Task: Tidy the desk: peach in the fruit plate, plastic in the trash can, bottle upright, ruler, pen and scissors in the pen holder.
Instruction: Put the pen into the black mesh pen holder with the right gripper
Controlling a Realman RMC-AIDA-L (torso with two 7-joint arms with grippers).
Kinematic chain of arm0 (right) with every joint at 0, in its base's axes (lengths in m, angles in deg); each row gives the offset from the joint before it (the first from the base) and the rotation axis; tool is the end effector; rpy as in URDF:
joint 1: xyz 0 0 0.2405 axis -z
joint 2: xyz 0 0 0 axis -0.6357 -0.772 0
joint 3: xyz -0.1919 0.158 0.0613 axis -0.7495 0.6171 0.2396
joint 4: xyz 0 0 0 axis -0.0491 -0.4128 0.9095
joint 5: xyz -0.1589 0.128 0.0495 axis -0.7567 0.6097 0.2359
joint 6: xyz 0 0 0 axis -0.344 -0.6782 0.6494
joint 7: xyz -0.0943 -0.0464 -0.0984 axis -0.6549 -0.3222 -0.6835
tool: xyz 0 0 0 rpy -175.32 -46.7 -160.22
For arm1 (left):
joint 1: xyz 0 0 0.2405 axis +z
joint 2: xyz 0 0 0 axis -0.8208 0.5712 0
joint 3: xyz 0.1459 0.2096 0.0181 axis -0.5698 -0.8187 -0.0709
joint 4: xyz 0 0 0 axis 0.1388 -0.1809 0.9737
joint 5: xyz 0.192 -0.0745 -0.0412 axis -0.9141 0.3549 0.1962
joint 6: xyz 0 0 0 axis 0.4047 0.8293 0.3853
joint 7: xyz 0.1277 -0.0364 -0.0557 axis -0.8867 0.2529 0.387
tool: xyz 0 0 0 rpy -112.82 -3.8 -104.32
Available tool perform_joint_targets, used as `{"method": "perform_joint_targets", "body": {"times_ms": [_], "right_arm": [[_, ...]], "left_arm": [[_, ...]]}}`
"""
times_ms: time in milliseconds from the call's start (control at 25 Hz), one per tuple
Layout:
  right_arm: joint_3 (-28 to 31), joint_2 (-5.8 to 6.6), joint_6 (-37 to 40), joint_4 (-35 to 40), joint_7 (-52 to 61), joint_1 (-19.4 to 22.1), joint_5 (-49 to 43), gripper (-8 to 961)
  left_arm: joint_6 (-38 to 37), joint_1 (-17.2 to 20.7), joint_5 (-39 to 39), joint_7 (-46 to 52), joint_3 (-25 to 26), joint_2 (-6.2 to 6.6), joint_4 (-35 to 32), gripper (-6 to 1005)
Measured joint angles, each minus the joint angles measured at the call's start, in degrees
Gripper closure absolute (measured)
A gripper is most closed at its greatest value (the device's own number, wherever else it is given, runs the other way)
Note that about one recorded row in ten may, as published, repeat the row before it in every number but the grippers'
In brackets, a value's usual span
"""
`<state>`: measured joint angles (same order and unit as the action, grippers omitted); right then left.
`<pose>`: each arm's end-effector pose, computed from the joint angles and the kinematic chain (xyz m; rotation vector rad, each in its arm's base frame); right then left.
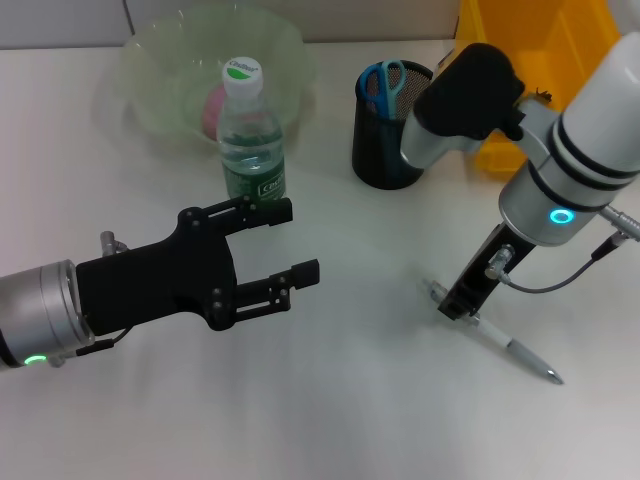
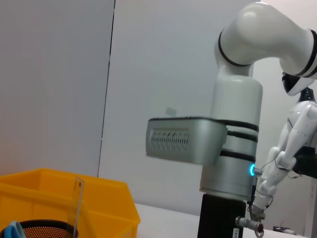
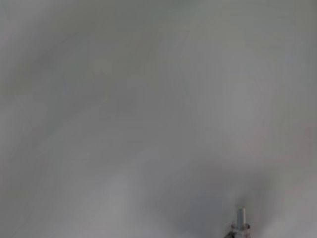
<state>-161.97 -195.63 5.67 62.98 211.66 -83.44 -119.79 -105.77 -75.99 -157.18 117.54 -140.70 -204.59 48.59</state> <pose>0.1643 0.3473 -0.0589 -2.6825 0.8949 -0.7861 -0.2556 0.2727 -0.0310 -2.6747 -0.3087 -1.0764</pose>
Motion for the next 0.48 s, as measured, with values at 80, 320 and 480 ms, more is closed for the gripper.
{"method": "perform_joint_targets", "body": {"times_ms": [80,320,480], "right_arm": [[1.5,0.09,0.0,2.1,-1.0,1.6,1.2,780],[9.5,0.15,0.4,6.6,-5.6,6.1,5.6,781],[15.3,0.14,0.6,8.9,-9.4,8.8,8.9,781]], "left_arm": [[0.0,0.0,0.0,0.0,0.0,0.0,0.0,275],[0.0,0.0,0.0,0.0,0.2,0.0,0.0,275],[0.1,0.1,0.1,0.0,0.4,0.0,0.0,274]]}}
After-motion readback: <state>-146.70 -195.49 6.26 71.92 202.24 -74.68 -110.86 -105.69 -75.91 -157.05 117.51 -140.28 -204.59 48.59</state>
